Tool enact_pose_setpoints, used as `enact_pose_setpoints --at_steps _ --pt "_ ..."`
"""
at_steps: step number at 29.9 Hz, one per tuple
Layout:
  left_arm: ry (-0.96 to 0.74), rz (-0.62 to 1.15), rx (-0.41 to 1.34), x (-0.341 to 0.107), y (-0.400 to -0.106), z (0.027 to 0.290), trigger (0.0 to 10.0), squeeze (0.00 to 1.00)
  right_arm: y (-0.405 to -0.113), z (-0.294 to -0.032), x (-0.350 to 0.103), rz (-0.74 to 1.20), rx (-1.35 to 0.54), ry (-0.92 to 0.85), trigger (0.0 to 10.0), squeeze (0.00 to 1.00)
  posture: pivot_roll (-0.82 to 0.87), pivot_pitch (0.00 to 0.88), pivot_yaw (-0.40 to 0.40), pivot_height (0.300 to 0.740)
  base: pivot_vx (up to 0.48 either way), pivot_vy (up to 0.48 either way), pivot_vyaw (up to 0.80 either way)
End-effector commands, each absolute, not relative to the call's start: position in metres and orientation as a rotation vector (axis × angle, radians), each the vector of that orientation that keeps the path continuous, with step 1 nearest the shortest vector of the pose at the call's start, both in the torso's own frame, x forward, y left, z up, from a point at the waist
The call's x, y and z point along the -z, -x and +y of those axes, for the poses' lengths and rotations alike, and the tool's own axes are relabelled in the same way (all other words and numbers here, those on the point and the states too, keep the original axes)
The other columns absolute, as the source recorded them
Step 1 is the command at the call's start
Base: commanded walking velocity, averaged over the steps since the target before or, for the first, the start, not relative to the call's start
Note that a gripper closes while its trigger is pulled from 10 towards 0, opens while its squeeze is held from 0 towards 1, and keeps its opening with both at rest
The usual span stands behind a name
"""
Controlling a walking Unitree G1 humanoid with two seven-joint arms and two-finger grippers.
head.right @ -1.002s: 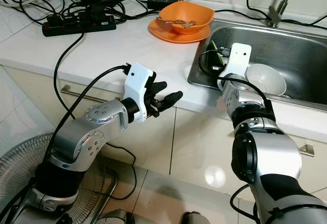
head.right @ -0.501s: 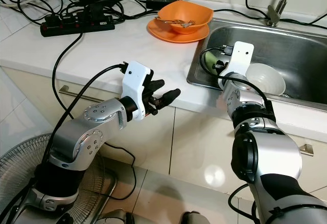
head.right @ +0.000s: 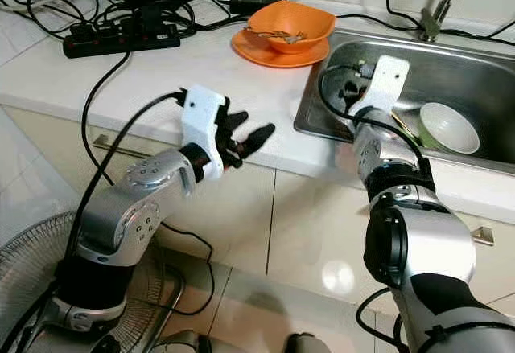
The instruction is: Kitchen organization
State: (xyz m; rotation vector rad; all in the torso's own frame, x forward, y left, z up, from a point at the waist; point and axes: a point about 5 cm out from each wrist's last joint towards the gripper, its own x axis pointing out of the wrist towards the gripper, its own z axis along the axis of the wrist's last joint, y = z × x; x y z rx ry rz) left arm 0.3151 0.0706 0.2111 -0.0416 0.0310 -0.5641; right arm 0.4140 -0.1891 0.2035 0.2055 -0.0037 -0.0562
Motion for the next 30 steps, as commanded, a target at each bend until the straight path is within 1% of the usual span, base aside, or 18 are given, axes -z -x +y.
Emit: enact_pose_setpoints --at_steps 1,3,4,7,8,9,10,14,16,19,22,23,30 --pt "0.034 0.012 0.498 -0.211 -0.319 0.077 10.0 0.00 -0.415 -0.186 -0.217 -0.079 0.031 -0.188 10.0 0.00 0.05 0.072 -0.003 0.732 0.000 0.000 0.00" --pt "0.022 0.000 0.475 -0.212 -0.319 0.079 10.0 0.00 -0.415 -0.185 -0.218 -0.105 0.025 -0.189 10.0 0.00 0.05 0.072 -0.003 0.732 0.000 0.000 0.00" --pt "-0.006 -0.024 0.429 -0.212 -0.322 0.084 10.0 0.00 -0.413 -0.183 -0.220 -0.158 0.014 -0.175 10.0 0.00 0.04 0.075 -0.002 0.732 0.000 0.000 0.00" --pt "-0.025 -0.046 0.381 -0.210 -0.327 0.091 10.0 0.00 -0.410 -0.181 -0.221 -0.213 0.004 -0.158 10.0 0.00 0.04 0.080 0.000 0.732 0.000 0.000 0.00" --pt "-0.022 -0.072 0.342 -0.210 -0.329 0.096 10.0 0.00 -0.408 -0.180 -0.222 -0.254 -0.004 -0.160 10.0 0.00 0.03 0.082 0.000 0.732 0.000 0.000 0.00" --pt "-0.022 -0.072 0.342 -0.210 -0.329 0.096 10.0 0.00 -0.408 -0.180 -0.222 -0.254 -0.004 -0.160 10.0 0.00 0.03 0.082 0.000 0.732 0.000 0.000 0.00" --pt "-0.021 -0.107 0.286 -0.211 -0.331 0.103 10.0 0.00 -0.403 -0.178 -0.222 -0.311 -0.014 -0.167 10.0 0.00 0.03 0.083 -0.001 0.732 0.000 0.000 0.00" --pt "-0.008 -0.143 0.213 -0.210 -0.332 0.114 10.0 0.00 -0.395 -0.176 -0.218 -0.376 -0.022 -0.181 10.0 0.00 0.02 0.084 -0.002 0.732 0.000 0.000 0.00" --pt "-0.021 -0.148 0.190 -0.208 -0.333 0.118 10.0 0.00 -0.390 -0.172 -0.214 -0.394 -0.035 -0.175 10.0 0.00 0.02 0.085 -0.002 0.732 0.000 0.000 0.00" --pt "0.005 -0.145 0.173 -0.202 -0.333 0.123 10.0 0.00 -0.383 -0.167 -0.204 -0.398 -0.058 -0.166 10.0 0.00 0.02 0.087 -0.003 0.732 0.000 0.000 0.00" --pt "-0.019 -0.168 0.141 -0.197 -0.331 0.128 10.0 0.00 -0.376 -0.164 -0.194 -0.396 -0.059 -0.159 10.0 0.00 0.02 0.087 -0.004 0.732 0.000 0.000 0.00" --pt "-0.039 -0.192 0.113 -0.196 -0.329 0.132 10.0 0.00 -0.371 -0.162 -0.191 -0.407 -0.070 -0.126 10.0 0.00 0.01 0.086 -0.005 0.732 0.000 0.000 0.00" --pt "-0.051 -0.226 0.066 -0.192 -0.325 0.138 10.0 0.00 -0.362 -0.156 -0.191 -0.436 -0.089 -0.110 10.0 0.00 0.00 0.086 -0.006 0.732 0.000 0.000 0.00"
